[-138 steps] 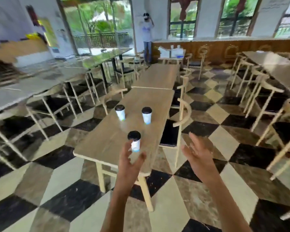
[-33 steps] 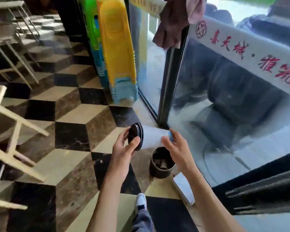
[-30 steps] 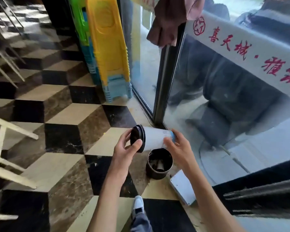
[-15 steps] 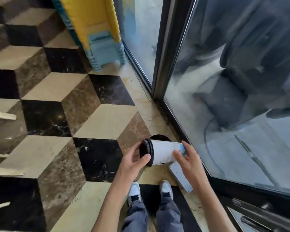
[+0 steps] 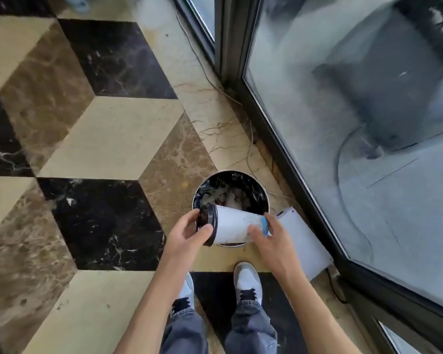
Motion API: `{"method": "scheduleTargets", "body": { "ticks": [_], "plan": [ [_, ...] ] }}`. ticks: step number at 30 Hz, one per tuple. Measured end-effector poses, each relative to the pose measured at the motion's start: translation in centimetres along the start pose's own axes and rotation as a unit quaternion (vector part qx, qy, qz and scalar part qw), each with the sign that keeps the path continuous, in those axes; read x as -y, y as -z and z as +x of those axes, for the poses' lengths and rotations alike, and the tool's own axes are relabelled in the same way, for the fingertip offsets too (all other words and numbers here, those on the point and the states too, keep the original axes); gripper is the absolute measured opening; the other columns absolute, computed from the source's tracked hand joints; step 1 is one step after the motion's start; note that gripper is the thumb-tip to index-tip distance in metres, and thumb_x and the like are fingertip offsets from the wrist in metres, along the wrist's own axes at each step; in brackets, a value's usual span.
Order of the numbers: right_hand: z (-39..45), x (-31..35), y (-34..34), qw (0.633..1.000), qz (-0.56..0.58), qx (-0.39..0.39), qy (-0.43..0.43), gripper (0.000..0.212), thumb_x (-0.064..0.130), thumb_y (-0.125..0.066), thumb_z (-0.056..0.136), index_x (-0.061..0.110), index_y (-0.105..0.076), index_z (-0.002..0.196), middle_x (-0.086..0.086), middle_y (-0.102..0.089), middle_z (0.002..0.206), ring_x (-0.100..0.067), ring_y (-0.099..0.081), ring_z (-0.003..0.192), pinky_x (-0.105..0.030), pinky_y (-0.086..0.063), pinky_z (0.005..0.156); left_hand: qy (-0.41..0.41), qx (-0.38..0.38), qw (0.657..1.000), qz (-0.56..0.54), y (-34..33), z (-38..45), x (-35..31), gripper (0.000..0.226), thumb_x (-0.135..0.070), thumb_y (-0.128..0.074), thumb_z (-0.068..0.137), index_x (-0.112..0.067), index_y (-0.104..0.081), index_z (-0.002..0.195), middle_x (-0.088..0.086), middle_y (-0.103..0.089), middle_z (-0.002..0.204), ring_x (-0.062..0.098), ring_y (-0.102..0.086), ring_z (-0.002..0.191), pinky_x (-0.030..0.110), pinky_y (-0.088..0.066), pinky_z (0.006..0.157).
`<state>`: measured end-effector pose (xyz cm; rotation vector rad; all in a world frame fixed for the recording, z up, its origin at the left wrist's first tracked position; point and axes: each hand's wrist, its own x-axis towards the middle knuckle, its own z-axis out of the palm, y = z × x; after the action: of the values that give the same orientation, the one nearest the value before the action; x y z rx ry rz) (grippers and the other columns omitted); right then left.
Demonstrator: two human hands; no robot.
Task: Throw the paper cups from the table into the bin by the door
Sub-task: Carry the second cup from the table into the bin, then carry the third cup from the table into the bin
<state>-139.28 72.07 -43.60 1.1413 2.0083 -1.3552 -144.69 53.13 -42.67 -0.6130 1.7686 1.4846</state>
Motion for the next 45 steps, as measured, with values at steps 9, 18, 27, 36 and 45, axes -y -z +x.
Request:
{"method": "scheduleTargets", "body": {
  "ticks": [9,18,27,36,45],
  "plan": [
    [7.4,-3.7,-3.1,1.000,-0.006,0.014,-0.008,0.064,0.042,-0.055,0.092,0.020,-0.034,0.149,-0.001,-0.049,0.145,-0.014,-0.050,0.117,-0.026,-0.039,0.089,0.020,-0.009,1.000,0.019,-1.1,7.3,4.1,0.029,-0.038,-0.068,0.083,-0.046,-0.062,0.111,-0.022,-0.064,0.121,-0.004,-0.057,0.115,0.023,-0.045,0.091],
    [5.0,-0.6,-1.7,0.999,0.024,0.008,0.031,0.060,0.034,-0.055,0.092,0.017,-0.038,0.147,0.002,-0.050,0.144,-0.004,-0.049,0.104,-0.023,-0.037,0.089,0.005,-0.031,0.999,0.019,0.0,4.7,2.2,0.044,-0.044,-0.063,0.091,-0.037,-0.057,0.134,-0.015,-0.055,0.140,0.006,-0.050,0.129,0.031,-0.039,0.105],
    [-4.0,10.7,3.3,0.990,0.025,-0.011,0.136,0.058,0.039,-0.057,0.090,0.021,-0.043,0.143,0.003,-0.050,0.145,-0.007,-0.053,0.114,-0.045,-0.046,0.105,-0.097,-0.049,0.994,-0.009,3.9,-4.6,-7.6,0.039,-0.038,-0.062,0.095,-0.038,-0.056,0.133,-0.020,-0.055,0.135,0.000,-0.050,0.126,0.021,-0.039,0.095],
    [-24.7,29.1,10.4,0.942,0.079,-0.030,0.324,0.053,0.031,-0.059,0.094,0.017,-0.045,0.144,0.007,-0.053,0.139,-0.002,-0.060,0.109,-0.011,-0.047,0.084,-0.290,-0.050,0.955,-0.036,10.2,-24.5,-25.6,0.065,-0.055,-0.062,0.084,-0.039,-0.044,0.144,-0.014,-0.047,0.148,0.008,-0.042,0.137,0.025,-0.035,0.100],
    [-43.7,40.2,13.7,0.877,0.080,-0.024,0.473,0.056,0.045,-0.060,0.090,0.029,-0.045,0.142,0.008,-0.050,0.144,-0.013,-0.053,0.126,-0.037,-0.045,0.105,-0.443,-0.115,0.887,-0.059,16.6,-43.9,-34.3,0.061,-0.049,-0.060,0.081,-0.043,-0.041,0.138,-0.009,-0.042,0.149,0.014,-0.038,0.139,0.036,-0.032,0.112]
  ]
}}
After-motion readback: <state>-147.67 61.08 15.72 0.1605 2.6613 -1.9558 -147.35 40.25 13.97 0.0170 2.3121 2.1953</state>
